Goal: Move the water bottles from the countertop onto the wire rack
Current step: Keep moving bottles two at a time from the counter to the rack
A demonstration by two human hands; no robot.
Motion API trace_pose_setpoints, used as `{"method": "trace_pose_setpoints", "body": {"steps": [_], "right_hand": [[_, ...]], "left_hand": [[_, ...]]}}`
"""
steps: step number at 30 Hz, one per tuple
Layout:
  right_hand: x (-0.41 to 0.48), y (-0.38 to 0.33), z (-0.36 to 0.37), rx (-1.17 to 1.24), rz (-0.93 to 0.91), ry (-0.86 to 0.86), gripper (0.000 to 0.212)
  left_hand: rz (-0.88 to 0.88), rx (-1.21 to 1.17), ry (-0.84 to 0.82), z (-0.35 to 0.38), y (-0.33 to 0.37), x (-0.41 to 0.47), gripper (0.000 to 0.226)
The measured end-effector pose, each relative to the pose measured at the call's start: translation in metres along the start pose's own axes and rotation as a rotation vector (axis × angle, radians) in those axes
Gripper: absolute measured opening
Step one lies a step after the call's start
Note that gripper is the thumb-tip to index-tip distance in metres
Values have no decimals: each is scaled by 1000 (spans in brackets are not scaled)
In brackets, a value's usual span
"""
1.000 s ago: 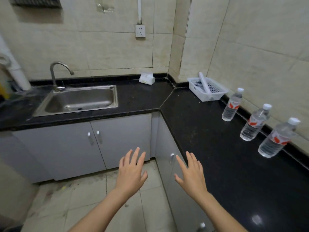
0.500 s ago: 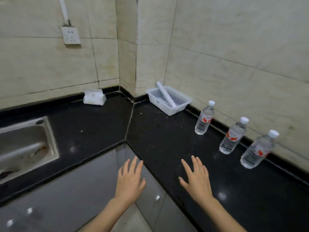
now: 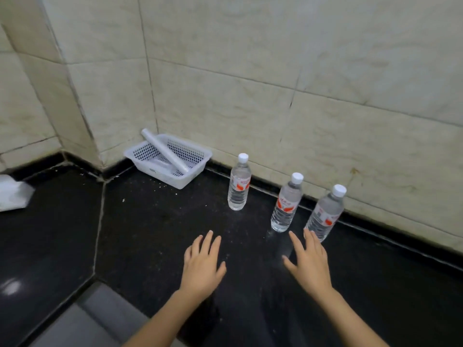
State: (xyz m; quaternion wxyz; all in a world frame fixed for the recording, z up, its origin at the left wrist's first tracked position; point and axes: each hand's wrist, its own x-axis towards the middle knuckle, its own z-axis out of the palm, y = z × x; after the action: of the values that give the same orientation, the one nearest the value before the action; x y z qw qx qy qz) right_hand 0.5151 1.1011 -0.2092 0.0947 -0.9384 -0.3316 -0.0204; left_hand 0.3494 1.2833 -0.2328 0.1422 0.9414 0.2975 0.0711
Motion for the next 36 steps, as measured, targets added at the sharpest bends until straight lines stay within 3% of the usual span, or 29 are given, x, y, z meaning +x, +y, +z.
{"method": "trace_pose_setpoints", "body": {"steps": [12,22,30,36], "right_hand": [[120,-2,-5,139,96,69,81],[171,-20,4,505,509,250,81],[190,-31,20,785,733,380,77],[162,-42,17,815,763,433,61]], "left_hand": [[59,-55,62,-11,5,144,63],[183,-283,25,-11,4,269,76],[163,-651,-36,7,22,294,72],[200,-651,-41,7,23,278,69]]}}
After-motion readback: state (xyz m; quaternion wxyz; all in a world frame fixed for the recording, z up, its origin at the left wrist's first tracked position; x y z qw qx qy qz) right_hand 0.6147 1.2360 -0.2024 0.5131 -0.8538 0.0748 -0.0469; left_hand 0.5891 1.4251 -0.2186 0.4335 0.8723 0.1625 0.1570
